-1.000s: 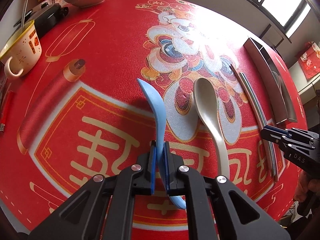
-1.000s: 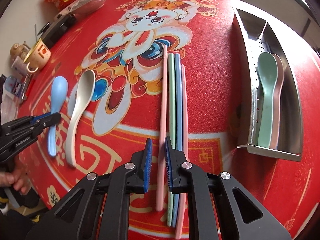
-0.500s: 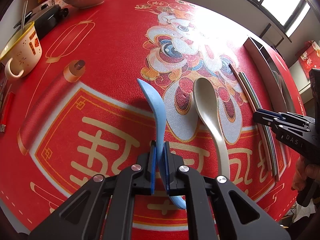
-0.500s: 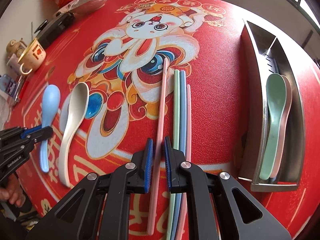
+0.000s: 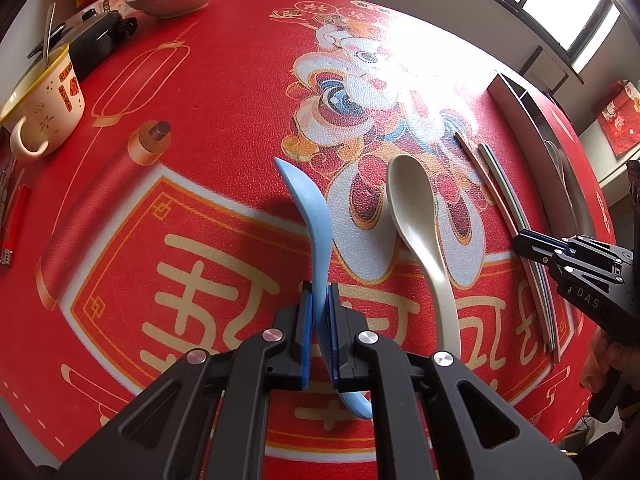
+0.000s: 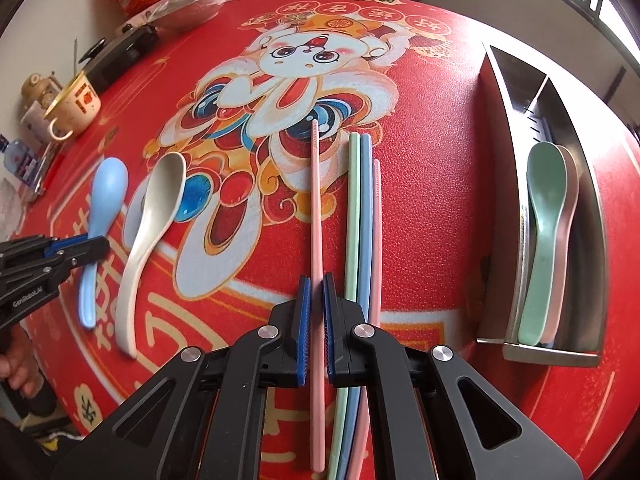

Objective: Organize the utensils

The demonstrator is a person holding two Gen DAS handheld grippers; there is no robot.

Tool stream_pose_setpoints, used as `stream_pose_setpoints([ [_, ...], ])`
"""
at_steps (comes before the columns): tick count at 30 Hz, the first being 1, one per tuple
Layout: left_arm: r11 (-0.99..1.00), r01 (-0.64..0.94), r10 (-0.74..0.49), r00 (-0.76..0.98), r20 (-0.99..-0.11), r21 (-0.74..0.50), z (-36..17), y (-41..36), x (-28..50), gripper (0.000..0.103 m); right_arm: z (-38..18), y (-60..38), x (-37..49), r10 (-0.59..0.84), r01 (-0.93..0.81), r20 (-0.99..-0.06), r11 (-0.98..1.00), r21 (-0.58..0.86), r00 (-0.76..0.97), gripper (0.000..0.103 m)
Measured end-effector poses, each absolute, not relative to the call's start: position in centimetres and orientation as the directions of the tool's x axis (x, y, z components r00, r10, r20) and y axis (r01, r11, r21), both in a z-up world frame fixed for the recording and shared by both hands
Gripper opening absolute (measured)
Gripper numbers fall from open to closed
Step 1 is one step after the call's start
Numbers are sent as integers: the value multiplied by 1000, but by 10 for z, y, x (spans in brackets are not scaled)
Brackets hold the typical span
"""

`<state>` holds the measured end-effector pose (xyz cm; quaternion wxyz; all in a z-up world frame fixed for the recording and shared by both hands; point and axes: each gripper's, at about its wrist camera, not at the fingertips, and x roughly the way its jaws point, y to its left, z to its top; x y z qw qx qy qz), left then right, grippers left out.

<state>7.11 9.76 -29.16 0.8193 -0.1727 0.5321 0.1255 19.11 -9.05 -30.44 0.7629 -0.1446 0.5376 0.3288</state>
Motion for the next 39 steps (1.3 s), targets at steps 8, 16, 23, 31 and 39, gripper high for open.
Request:
stream_pose_setpoints([
  [8, 914, -383, 30, 399, -916, -137, -292, 96, 72, 8, -297, -112, 189, 469, -585, -870, 753, 301, 155, 6],
  [16, 917, -376, 32, 397, -917, -131, -292, 95, 73, 7, -290, -131, 198, 535, -515, -831, 760, 396, 150, 6],
  [23, 914, -380, 24, 398, -917, -141, -292, 96, 73, 6, -283, -137, 201, 563, -502, -810, 754, 423, 164, 6],
  [31, 898, -397, -15, 407, -913, -191, -290, 104, 71, 6, -279, -141, 204, 569, -497, -804, 755, 428, 172, 6],
  [39, 898, -383, -6, 480, -877, -216, -258, 106, 73, 6, -262, -157, 215, 597, -471, -773, 757, 453, 215, 6],
])
